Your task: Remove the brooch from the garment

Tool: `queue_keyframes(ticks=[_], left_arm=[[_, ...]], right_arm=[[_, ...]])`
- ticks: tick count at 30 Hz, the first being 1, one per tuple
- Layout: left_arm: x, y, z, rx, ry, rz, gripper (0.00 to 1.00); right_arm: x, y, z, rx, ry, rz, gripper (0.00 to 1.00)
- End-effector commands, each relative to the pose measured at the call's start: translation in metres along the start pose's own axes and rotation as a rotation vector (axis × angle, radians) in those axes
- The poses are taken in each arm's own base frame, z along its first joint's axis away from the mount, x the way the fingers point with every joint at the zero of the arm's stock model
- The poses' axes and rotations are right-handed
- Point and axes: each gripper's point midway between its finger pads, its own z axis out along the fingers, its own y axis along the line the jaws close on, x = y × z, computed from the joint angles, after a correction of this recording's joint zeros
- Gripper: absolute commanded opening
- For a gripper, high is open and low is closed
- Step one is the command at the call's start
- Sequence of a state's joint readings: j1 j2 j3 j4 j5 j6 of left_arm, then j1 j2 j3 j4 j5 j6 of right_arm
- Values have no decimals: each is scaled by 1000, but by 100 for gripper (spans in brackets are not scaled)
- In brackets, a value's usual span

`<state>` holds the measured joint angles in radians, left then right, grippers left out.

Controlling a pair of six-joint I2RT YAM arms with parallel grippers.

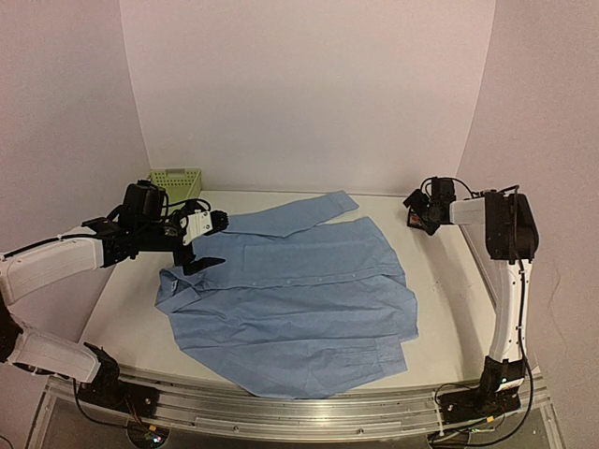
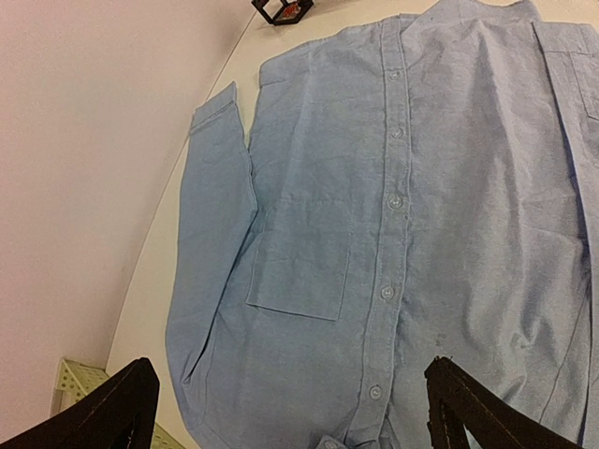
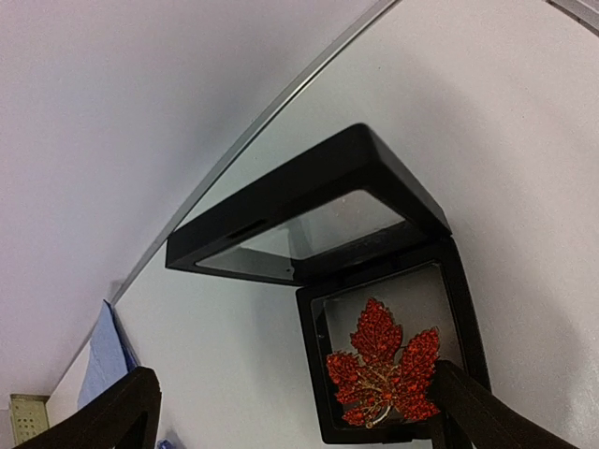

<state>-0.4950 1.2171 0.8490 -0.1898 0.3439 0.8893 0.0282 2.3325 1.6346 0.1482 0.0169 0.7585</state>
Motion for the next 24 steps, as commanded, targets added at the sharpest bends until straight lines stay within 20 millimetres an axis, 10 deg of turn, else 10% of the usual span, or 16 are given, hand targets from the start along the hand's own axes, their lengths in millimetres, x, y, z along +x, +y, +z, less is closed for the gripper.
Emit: queue_keyframes(ticks=[1,18,24], left_arm=[[-21,21,-5,-54,-50,35,100],[-23,21,-7,-54,-54,40,100],[-22,29,-7,-79,-46,-27,100]], right_arm=[[-25,26,-22,23,-49,-79,98],[-34,23,-31,122,-57,-182,98],[-48,52,-60,89,-93,-251,98]])
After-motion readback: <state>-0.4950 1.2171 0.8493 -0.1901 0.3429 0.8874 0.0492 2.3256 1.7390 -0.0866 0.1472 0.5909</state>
